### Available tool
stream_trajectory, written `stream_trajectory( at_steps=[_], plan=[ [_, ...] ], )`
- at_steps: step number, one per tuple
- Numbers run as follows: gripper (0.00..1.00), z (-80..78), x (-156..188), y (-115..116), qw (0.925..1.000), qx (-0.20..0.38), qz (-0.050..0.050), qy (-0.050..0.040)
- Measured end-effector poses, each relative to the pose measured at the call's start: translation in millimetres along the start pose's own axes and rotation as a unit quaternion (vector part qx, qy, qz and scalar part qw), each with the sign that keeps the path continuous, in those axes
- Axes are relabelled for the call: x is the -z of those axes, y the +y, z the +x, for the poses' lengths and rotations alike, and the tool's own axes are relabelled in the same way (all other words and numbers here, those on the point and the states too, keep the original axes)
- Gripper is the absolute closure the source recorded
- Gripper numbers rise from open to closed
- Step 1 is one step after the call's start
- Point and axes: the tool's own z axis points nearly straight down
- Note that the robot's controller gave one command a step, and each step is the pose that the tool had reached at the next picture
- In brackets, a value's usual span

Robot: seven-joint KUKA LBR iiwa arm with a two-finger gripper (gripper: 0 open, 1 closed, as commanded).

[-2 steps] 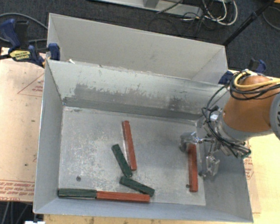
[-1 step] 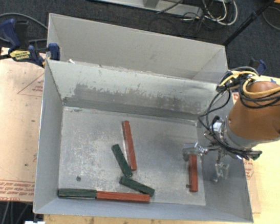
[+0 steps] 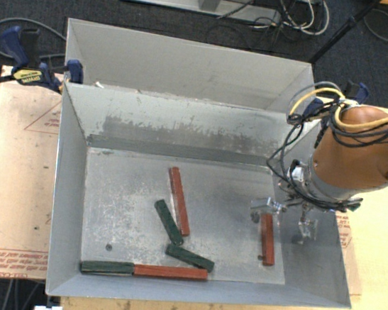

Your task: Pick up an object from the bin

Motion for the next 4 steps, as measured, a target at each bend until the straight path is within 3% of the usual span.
stream_trajectory(
  at_steps=[1, 2, 3, 4],
  plan=[
    [0.0, -16.9, -42, 7, 0.9952, 0.098, -0.003, -0.0012],
    [0.0, -19.3, -42, 7, 0.9952, 0.098, -0.001, -0.0006],
    [1.0, -18.6, -42, 7, 0.9953, 0.097, -0.001, -0.0002],
    [1.0, -20.0, -8, 6, 0.9955, 0.095, 0.001, 0.0]
  ],
)
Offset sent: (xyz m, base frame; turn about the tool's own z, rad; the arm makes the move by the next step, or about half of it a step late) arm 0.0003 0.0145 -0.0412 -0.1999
